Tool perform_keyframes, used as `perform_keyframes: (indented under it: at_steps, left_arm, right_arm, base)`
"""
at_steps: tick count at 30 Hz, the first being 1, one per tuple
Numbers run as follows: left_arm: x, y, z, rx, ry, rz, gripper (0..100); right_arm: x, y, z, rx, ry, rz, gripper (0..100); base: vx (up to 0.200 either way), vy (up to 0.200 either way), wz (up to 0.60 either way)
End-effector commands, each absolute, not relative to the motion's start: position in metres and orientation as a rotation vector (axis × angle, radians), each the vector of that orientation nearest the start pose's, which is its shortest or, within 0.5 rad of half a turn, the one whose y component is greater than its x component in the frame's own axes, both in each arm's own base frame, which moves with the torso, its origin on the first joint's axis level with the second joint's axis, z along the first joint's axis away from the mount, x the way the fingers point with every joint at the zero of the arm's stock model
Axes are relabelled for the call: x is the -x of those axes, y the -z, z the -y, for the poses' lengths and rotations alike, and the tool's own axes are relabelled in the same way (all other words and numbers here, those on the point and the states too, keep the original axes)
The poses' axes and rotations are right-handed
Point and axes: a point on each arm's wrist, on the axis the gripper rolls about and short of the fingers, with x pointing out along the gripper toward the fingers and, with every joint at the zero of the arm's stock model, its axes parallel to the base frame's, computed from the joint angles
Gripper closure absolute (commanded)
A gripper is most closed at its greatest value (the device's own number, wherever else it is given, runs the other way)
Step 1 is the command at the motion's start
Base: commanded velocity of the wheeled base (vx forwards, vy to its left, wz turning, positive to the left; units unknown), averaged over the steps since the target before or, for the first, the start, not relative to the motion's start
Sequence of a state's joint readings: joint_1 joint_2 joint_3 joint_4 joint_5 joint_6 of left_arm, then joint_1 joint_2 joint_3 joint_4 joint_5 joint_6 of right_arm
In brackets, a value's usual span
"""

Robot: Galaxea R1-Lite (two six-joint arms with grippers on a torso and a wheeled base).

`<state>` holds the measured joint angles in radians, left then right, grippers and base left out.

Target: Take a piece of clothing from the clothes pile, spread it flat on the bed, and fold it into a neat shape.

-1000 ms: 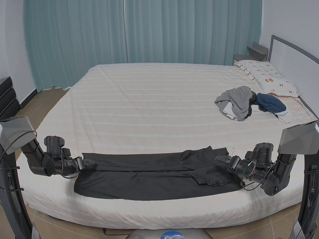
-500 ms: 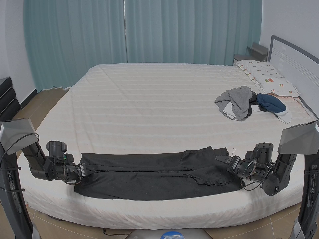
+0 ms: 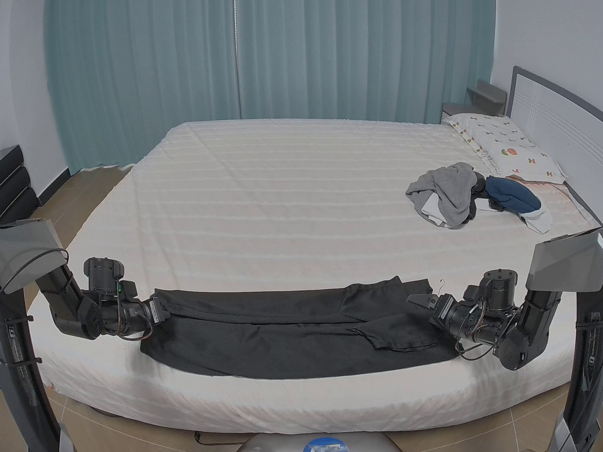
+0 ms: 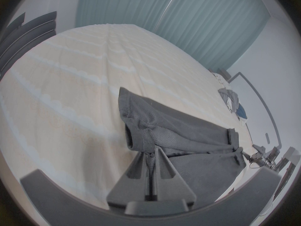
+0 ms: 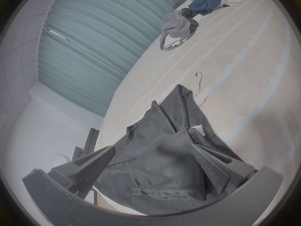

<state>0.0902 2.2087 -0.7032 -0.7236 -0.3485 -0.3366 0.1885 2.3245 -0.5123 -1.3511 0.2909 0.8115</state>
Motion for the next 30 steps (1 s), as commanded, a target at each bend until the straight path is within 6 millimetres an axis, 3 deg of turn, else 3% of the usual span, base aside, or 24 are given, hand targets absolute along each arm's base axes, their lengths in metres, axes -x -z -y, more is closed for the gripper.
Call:
perform_keyframes:
  at_steps: [1,21,27,30]
  left_arm:
    - [-0.335,-0.024,-0.022,0.509,0.116,-0.741,100]
    - [-0.336,-0.02,-0.014,0.514,0.135,-0.757,100]
    - [-0.339,-0.022,-0.014,0.562,0.126,-0.749,100]
    - [-0.339,-0.023,-0.014,0.565,0.127,-0.748,100]
  right_arm:
    - [-0.321,0.012,-0.067,-0.806,-0.258,-0.622,0]
    - [-0.325,0.0,-0.056,-0.818,-0.245,-0.573,0]
    - [-0.325,-0.002,-0.053,-0.822,-0.24,-0.564,0]
    - [-0.325,-0.002,-0.053,-0.823,-0.238,-0.563,0]
  base:
    - [0.0,0.0,0.0]
    - [0.0,0.0,0.0]
    - [-0.2,0.0,0.0]
    - [0.0,0.0,0.0]
